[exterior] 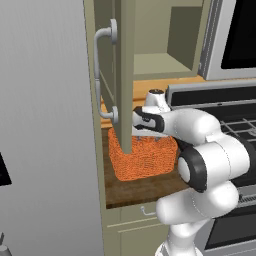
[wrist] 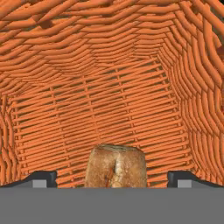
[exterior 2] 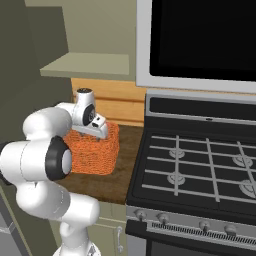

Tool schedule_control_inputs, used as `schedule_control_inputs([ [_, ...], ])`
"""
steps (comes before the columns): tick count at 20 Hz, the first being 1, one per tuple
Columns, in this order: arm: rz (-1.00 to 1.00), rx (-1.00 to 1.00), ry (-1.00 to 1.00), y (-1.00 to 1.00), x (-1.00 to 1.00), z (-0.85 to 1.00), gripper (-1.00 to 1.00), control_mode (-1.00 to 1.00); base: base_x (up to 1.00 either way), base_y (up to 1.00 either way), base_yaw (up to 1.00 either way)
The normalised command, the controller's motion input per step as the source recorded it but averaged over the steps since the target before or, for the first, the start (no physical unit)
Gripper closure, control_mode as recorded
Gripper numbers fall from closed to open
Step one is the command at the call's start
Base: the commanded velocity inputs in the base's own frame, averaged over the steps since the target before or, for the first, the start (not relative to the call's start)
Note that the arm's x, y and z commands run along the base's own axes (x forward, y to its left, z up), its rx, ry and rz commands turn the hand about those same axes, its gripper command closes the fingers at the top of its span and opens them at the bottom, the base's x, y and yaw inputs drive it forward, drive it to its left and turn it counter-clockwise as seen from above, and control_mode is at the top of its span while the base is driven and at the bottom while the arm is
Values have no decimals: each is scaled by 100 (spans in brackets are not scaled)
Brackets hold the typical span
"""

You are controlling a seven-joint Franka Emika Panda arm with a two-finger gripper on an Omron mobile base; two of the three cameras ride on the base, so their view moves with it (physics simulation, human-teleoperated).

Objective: Open the cabinet, pick up the bread from the cabinet and place it in the basket. Then move the basket to the dining counter.

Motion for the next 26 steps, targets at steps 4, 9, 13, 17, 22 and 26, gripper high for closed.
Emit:
schedule_control_inputs([
  [4,0,-3,-11,0,-41,25,-100,-100,0,0,0],
  [9,0,-1,-23,-7,-55,16,-100,-100,0,0,0],
  [13,0,0,-21,-24,-60,44,-100,-100,0,0,0],
  [17,-10,0,-6,-39,-49,58,-100,-100,0,0,0],
  [22,-20,0,0,-46,-36,27,-100,-100,0,0,0],
  [26,-21,0,3,-54,-22,10,-100,-100,0,0,0],
])
